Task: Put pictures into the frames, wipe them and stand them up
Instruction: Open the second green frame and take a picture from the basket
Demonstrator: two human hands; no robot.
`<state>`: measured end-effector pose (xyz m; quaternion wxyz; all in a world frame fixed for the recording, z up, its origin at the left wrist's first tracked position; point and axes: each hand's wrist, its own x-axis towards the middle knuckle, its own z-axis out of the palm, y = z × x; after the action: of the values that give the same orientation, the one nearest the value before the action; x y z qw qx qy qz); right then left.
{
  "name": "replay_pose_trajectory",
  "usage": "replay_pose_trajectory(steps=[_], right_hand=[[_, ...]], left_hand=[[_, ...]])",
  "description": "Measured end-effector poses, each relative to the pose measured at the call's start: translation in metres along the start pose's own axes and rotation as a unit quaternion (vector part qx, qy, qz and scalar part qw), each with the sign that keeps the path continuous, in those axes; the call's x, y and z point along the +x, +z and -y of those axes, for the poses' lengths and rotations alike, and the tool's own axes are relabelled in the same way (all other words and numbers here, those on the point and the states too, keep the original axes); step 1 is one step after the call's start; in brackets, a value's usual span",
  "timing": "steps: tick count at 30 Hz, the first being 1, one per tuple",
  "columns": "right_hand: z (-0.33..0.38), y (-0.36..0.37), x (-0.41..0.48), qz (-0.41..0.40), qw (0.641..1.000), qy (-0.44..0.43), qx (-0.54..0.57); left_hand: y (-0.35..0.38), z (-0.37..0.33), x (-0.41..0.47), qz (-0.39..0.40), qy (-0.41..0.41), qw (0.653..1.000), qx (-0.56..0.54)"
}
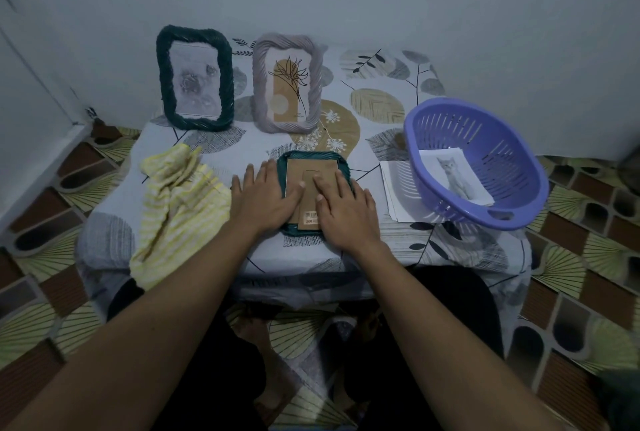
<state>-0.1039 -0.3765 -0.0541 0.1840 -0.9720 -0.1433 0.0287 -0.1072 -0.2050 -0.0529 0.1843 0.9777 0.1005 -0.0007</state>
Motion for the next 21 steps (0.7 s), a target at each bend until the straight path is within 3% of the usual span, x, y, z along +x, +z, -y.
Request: replay_pose_trajectory(steps=[13, 16, 21], right_hand=[[-0.002, -0.016, 0.005, 0.046, 0.998, -0.013, 0.04], [-0.004, -0.026, -0.002, 0.0, 1.0, -0.019, 0.02], [-0.012, -0.034, -0.018, -0.06, 0.996, 0.058, -0.015]], left_hand=[[0.008, 0.003, 0.0, -0.052, 0.01, 0.998, 0.041], [0.008, 0.003, -0.001, -0.051, 0.006, 0.998, 0.041], [0.008, 0.003, 0.0, -0.055, 0.003, 0.998, 0.038]])
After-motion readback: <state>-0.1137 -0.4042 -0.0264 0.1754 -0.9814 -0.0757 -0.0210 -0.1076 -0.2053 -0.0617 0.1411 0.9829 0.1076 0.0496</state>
